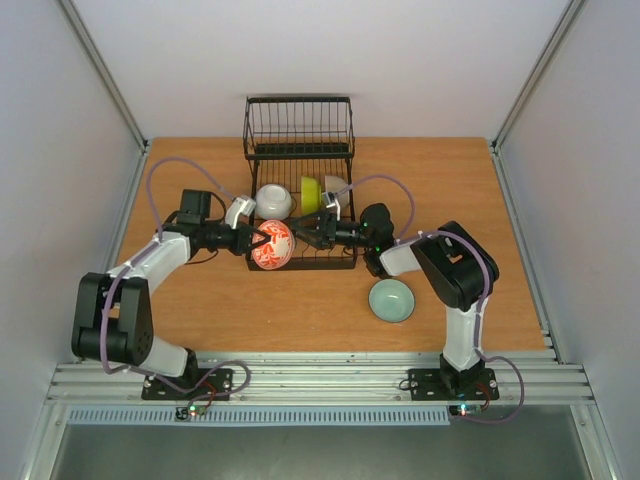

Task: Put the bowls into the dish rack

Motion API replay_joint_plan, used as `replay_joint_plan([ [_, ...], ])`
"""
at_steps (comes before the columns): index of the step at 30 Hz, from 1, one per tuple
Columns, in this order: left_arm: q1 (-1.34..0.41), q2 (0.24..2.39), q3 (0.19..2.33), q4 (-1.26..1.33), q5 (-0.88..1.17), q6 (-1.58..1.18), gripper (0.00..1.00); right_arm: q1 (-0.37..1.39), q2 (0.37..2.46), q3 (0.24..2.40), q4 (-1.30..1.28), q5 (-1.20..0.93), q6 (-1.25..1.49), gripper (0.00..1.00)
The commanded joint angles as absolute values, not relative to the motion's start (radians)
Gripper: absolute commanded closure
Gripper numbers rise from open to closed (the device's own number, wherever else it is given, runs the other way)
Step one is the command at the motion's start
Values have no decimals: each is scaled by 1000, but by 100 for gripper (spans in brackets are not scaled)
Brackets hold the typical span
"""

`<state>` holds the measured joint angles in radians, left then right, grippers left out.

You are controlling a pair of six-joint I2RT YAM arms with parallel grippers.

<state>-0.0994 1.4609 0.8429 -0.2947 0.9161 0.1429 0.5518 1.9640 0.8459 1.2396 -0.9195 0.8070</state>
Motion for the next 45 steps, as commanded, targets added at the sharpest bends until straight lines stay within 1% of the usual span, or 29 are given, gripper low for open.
replay_joint_plan([
  [1, -94, 1469, 866, -231, 954, 133, 100, 556, 1944, 835, 1340, -950, 830, 1],
  [6, -94, 1488, 881, -232, 917, 116, 100, 573, 1912, 830, 1246, -956, 765, 2],
  [9, -94, 1492, 886, -237, 908, 109, 100, 588, 1883, 835, 1134, -943, 687, 2],
  [11, -93, 1485, 886, -239, 916, 108, 100, 599, 1842, 837, 975, -900, 586, 1],
  [15, -94, 1457, 871, -232, 913, 115, 100, 661, 1718, 915, 423, -694, 271, 2],
  [17, -94, 1446, 867, -228, 910, 117, 100, 700, 1685, 957, 279, -633, 187, 1],
  [33, -91, 1380, 846, -230, 906, 132, 100, 712, 1713, 953, 316, -671, 226, 2],
  [40, -91, 1380, 848, -235, 904, 133, 100, 712, 1740, 906, 543, -763, 319, 2],
  [42, -91, 1379, 848, -236, 902, 135, 100, 712, 1745, 902, 567, -768, 332, 6],
  [45, -90, 1380, 848, -240, 900, 135, 100, 712, 1746, 900, 594, -770, 339, 19],
])
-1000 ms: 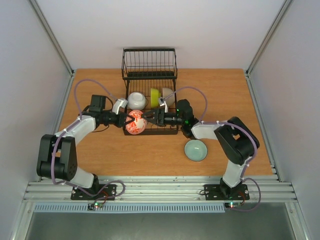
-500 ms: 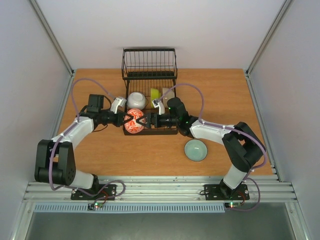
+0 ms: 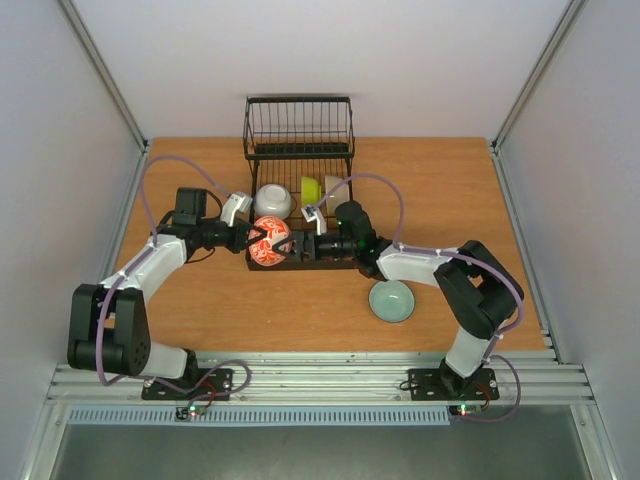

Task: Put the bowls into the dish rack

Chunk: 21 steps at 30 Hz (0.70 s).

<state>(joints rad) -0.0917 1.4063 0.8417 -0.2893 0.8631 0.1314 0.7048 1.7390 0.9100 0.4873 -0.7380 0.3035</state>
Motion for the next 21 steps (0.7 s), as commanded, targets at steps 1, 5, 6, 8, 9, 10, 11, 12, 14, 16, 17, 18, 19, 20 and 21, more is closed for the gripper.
replay_joint_plan([
  [1, -91, 1382, 848, -238, 901, 135, 100, 712, 1745, 896, 610, -770, 344, 25],
  [5, -91, 1387, 850, -240, 904, 136, 100, 712, 1738, 884, 642, -766, 357, 64],
  [6, -91, 1389, 850, -240, 904, 137, 100, 712, 1738, 883, 644, -763, 358, 74],
  [8, -90, 1389, 850, -239, 902, 137, 100, 713, 1737, 881, 649, -765, 358, 89],
  [9, -89, 1391, 851, -240, 900, 138, 100, 713, 1738, 878, 657, -768, 364, 97],
  [10, -88, 1393, 850, -238, 902, 138, 100, 713, 1738, 876, 664, -771, 366, 99],
  [11, -88, 1395, 852, -240, 901, 137, 100, 713, 1737, 874, 670, -772, 367, 99],
  [12, -87, 1396, 853, -239, 901, 137, 100, 713, 1737, 872, 673, -773, 367, 99],
  [14, -87, 1398, 853, -239, 900, 137, 100, 713, 1735, 870, 675, -774, 366, 99],
  [16, -87, 1400, 853, -239, 899, 135, 100, 713, 1731, 867, 675, -768, 364, 99],
  [17, -87, 1400, 853, -239, 899, 135, 100, 713, 1729, 866, 674, -766, 361, 99],
  [18, -87, 1400, 853, -239, 899, 135, 100, 713, 1728, 864, 672, -762, 361, 98],
  [19, -87, 1400, 853, -239, 899, 135, 100, 713, 1723, 864, 666, -756, 357, 90],
  [20, -87, 1401, 853, -239, 899, 136, 100, 713, 1721, 862, 661, -752, 350, 71],
  [21, -87, 1401, 854, -239, 900, 136, 100, 713, 1716, 856, 661, -747, 346, 56],
])
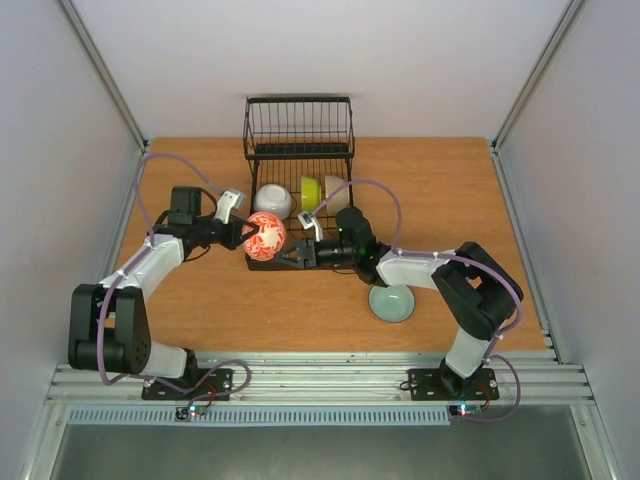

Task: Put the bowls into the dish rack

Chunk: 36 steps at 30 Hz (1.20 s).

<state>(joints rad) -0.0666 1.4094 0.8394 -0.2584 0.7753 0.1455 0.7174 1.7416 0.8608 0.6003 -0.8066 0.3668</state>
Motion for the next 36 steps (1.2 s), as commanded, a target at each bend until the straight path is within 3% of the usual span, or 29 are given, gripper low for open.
replay_joint_plan([
  [1, -87, 1401, 853, -241, 901, 135, 100, 713, 1712, 850, 663, -741, 343, 44],
  [5, -87, 1400, 854, -244, 920, 141, 100, 713, 1693, 845, 626, -693, 321, 19],
  [6, -87, 1401, 855, -247, 926, 143, 100, 713, 1691, 847, 617, -684, 314, 17],
  [17, -87, 1385, 883, -363, 1036, 232, 100, 707, 1633, 898, 458, -610, 221, 15],
  [24, -66, 1304, 855, -325, 998, 220, 100, 707, 1607, 888, 413, -581, 207, 15],
  [36, -55, 1286, 850, -333, 1031, 229, 100, 699, 1672, 913, 518, -690, 276, 14],
])
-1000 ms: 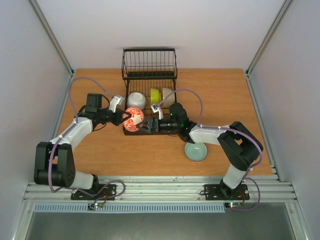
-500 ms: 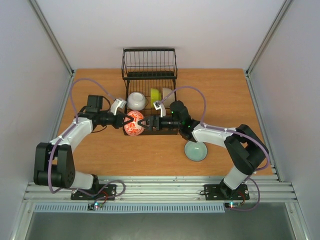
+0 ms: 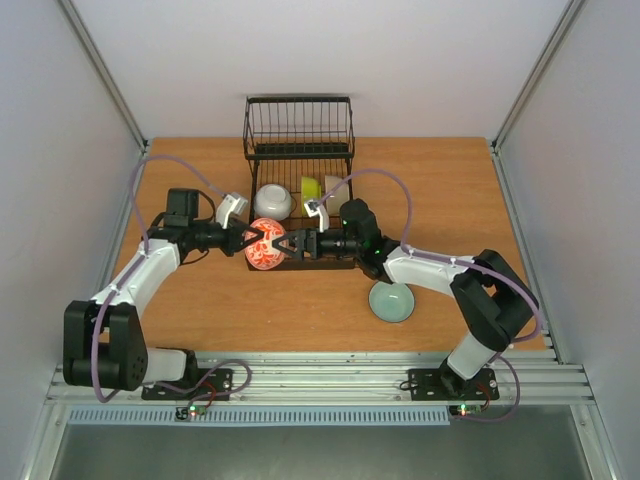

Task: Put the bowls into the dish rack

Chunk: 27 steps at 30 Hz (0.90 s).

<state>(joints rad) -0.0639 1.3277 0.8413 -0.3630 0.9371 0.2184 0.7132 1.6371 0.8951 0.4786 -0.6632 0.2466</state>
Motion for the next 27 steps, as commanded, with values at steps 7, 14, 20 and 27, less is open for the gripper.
replay_joint_plan([
  [7, -52, 1267, 839, -318, 1033, 221, 100, 696, 1722, 930, 610, -769, 342, 16],
  [14, -51, 1268, 838, -315, 1035, 221, 100, 684, 1751, 930, 756, -849, 431, 52],
  [20, -51, 1270, 838, -311, 1024, 218, 100, 677, 1719, 915, 746, -836, 422, 99],
  [27, -51, 1265, 835, -303, 1008, 214, 66, 675, 1602, 928, 439, -671, 239, 99],
])
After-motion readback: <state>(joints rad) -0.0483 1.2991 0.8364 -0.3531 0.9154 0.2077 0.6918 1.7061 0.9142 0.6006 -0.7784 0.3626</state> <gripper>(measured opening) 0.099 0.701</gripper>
